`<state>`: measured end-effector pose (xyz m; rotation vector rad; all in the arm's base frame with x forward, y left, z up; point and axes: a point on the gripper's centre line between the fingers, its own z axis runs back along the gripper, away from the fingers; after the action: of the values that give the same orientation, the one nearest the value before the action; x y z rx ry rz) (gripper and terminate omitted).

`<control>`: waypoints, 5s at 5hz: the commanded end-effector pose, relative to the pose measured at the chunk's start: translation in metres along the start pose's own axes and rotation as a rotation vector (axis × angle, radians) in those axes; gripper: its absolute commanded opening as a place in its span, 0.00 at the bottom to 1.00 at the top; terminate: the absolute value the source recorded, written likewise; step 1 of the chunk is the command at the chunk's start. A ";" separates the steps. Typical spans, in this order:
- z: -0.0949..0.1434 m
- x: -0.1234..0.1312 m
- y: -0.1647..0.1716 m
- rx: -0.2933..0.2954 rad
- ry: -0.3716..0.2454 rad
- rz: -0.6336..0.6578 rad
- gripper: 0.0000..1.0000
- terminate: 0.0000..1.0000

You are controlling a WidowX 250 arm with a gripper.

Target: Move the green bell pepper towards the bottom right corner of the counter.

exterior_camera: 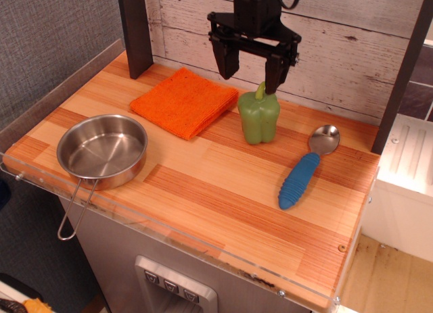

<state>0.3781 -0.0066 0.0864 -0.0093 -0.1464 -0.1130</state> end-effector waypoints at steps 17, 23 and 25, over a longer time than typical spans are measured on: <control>0.009 -0.135 -0.079 -0.020 0.098 -0.276 0.00 0.00; 0.078 -0.104 -0.045 -0.004 -0.062 -0.174 1.00 0.00; 0.071 -0.094 -0.001 0.018 -0.022 -0.029 1.00 0.00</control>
<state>0.2746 0.0004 0.1323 0.0071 -0.1303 -0.1459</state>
